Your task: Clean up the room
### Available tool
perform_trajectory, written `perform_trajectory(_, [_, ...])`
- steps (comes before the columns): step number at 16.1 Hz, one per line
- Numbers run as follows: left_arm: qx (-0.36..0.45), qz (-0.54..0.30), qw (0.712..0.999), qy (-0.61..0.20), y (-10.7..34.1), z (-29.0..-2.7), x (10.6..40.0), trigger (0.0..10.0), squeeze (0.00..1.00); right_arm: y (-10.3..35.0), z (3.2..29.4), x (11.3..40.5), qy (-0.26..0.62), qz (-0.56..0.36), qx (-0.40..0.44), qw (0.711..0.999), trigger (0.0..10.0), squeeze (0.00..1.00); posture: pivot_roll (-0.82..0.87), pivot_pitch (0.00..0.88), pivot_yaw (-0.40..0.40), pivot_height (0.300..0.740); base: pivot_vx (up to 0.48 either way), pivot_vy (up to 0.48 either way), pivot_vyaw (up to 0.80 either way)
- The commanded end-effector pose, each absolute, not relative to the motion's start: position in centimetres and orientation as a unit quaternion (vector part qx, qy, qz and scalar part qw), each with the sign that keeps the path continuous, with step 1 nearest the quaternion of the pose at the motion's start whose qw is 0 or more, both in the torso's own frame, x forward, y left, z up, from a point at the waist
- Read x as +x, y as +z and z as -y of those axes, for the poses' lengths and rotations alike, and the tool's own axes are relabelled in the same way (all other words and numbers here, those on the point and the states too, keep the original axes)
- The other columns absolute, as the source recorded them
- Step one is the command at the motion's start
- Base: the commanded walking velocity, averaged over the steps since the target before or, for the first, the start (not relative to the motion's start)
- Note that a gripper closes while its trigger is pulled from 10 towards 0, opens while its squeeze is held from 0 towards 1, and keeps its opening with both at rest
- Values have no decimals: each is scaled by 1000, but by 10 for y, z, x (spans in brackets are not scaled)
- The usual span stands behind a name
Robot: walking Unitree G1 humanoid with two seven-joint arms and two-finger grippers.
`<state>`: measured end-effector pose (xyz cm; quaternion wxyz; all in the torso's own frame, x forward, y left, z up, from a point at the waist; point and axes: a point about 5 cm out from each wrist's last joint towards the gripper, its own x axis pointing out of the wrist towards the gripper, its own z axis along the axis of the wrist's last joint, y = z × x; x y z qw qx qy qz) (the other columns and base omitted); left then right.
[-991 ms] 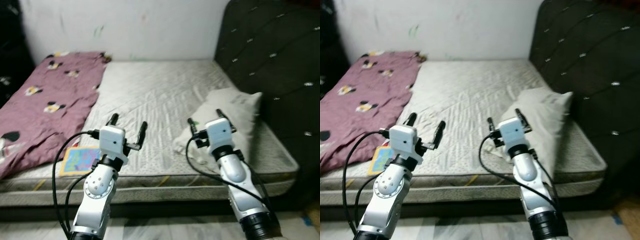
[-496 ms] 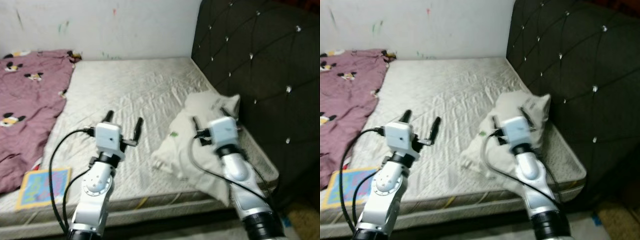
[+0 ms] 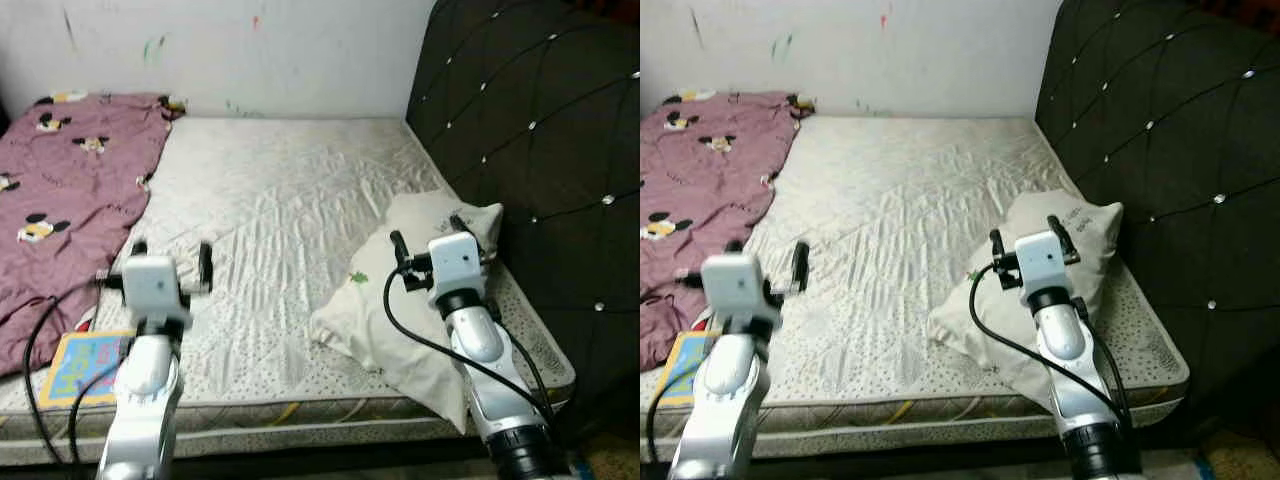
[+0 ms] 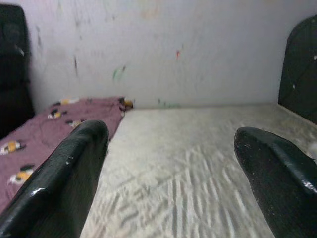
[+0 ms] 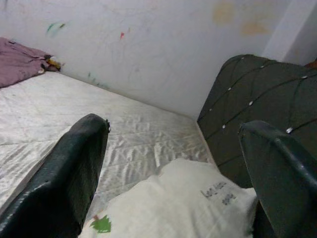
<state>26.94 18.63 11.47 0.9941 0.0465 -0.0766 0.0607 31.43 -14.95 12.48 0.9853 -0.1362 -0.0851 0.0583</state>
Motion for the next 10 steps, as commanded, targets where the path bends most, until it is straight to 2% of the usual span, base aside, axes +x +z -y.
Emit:
perform_trajectory(1, [38, 64, 996, 55, 111, -185, 265, 10000, 0, 123, 153, 312, 48, 81, -123, 988, 10000, 0, -26, 0, -12, 740, 0, 0, 0])
perform_trajectory(5, [44, 60, 997, 26, 115, -177, 269, 10000, 0, 121, 149, 307, 53, 74, -116, 989, 10000, 0, -23, 0, -1, 740, 0, 0, 0])
perform_trajectory(9, [48, 64, 997, 23, 120, -181, 263, 10000, 0, 122, 144, 306, 63, 70, -107, 990, 10000, 0, -8, 13, -21, 740, 0, 0, 800])
perform_trajectory(10, [50, 57, 997, 19, 117, -181, 258, 10000, 0, 121, 145, 305, 57, 66, -99, 991, 10000, 0, -12, 20, -19, 740, 0, 0, 0])
